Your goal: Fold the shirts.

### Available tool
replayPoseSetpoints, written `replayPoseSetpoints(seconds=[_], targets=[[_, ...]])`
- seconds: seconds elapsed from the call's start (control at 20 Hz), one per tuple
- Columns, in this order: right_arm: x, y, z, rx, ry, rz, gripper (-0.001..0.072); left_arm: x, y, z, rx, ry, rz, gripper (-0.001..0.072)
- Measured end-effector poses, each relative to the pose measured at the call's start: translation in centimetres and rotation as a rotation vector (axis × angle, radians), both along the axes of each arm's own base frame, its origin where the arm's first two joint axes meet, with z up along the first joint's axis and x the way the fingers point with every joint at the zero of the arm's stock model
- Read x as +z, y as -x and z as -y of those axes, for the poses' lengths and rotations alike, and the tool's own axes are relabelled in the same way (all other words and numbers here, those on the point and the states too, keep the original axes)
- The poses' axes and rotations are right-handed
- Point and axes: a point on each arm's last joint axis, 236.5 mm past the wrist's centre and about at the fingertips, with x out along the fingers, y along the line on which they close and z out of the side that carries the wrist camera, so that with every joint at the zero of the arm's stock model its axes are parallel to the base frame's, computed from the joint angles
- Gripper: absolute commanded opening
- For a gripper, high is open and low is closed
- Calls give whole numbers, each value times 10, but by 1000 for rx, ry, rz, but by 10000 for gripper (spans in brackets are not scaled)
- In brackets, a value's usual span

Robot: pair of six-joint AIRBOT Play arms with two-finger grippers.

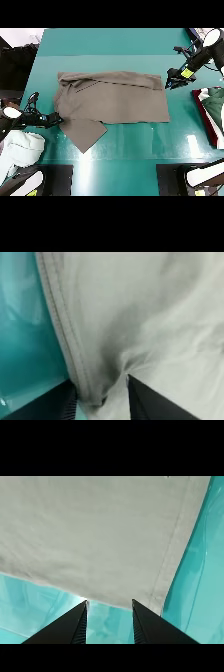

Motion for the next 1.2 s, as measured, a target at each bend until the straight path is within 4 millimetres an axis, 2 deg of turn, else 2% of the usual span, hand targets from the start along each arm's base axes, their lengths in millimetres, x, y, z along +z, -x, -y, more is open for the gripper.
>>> replayPoseSetpoints(seconds=[0.05, 0.3, 0.5, 0.55, 0.6, 0.65, 0.7, 0.8, 0.9, 1.0, 1.15, 1.2], targets=[[0, 2, 2, 0, 0, -6, 310, 0, 0, 1, 1, 4, 1, 31], [2, 12, 14, -26, -15, -33, 311, 1, -4, 1, 2, 7, 16, 30], [-14, 38, 34, -98, -26, -54, 327, 6, -7, 2, -22, 4, 31, 30], [-23, 48, 41, -129, -30, -63, 446, 9, -8, 3, -35, 3, 37, 31], [-33, 60, 48, -161, -33, -78, 605, 12, -10, 3, -46, 3, 44, 30], [-43, 72, 51, -187, -50, -91, 613, 16, -12, 3, -55, 0, 55, 30], [-53, 84, 52, -214, -84, -104, 608, 20, -15, 2, -60, -2, 65, 30], [-74, 103, 51, -267, -153, -124, 502, 26, -20, 2, -68, -5, 80, 30], [-92, 117, 45, -309, -211, -138, 499, 30, -23, 2, -73, -8, 91, 30], [-108, 124, 38, -342, -258, -129, 499, 31, -23, 2, -80, -6, 91, 30], [-121, 124, 27, -377, -299, -100, 494, 32, -21, 4, -89, 0, 83, 31], [-123, 122, 22, -381, -308, -89, 427, 32, -20, 5, -91, 1, 82, 30]])
